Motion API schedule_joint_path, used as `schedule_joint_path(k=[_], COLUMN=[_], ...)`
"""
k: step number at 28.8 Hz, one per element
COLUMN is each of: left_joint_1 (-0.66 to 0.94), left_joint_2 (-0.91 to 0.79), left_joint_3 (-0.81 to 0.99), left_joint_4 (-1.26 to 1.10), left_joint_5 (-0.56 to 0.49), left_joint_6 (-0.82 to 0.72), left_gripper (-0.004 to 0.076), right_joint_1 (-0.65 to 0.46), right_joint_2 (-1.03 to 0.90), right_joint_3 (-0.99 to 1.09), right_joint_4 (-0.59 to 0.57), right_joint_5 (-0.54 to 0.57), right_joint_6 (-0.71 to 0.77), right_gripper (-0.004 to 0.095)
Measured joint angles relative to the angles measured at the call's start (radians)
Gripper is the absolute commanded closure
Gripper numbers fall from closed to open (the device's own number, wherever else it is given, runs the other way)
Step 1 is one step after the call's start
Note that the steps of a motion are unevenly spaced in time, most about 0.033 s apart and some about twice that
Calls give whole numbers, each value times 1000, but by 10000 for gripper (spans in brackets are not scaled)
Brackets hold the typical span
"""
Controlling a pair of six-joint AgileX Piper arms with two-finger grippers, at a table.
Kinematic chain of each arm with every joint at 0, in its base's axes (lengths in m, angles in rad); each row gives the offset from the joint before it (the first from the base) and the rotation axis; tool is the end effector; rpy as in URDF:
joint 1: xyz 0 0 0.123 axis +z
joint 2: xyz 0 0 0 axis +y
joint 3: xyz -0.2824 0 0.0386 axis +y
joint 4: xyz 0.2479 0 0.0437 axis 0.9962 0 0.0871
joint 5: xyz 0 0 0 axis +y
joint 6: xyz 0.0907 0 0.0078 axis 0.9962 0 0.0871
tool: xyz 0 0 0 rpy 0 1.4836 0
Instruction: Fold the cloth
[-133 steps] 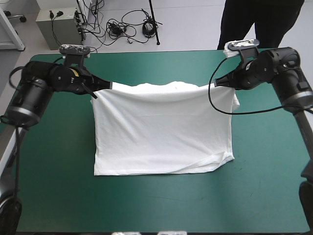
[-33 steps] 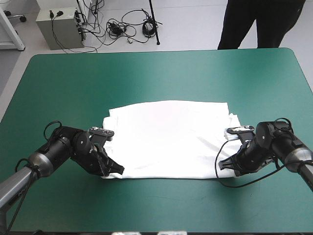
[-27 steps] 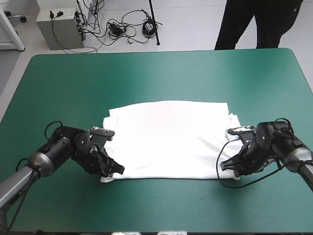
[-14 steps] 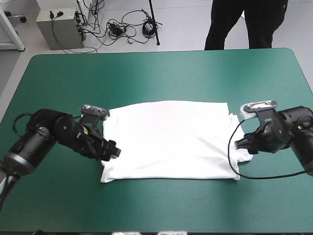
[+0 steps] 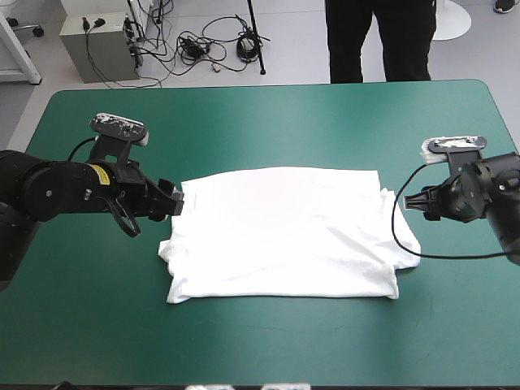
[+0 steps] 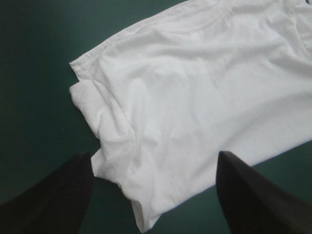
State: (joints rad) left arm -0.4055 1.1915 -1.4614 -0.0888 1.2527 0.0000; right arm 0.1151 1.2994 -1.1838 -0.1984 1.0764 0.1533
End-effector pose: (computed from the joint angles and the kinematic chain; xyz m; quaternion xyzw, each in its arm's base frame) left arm 0.1948 -0.0920 0.4370 0.1907 0.9231 -0.1101 0.3152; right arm 0.2537 0.0134 0.3404 -0.0071 0.9685 -0.0641 0.2405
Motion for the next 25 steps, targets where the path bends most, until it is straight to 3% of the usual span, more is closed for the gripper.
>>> schedule_joint_path(k=[10,21,23,25], left_joint_1=[0,0,0,0], left_joint_2=[0,1,1,1], left_joint_3=[-2,-3,-3,-3], left_joint_4=[1,4,4,4], left_joint_5=[0,0,0,0], left_joint_6=[0,0,0,0], left_gripper=[204,204,204,204], right_joint_1=[-24,-24,-25,-26], right_joint_2=[274,413,441,452], right_joint_3=[0,0,-7,-13], right_joint_4=[87,158,168,175], right_joint_5=[-32,-74,-72,-66], right_joint_6=[-53,-96,-104,-108], right_gripper=[327,327,367,481])
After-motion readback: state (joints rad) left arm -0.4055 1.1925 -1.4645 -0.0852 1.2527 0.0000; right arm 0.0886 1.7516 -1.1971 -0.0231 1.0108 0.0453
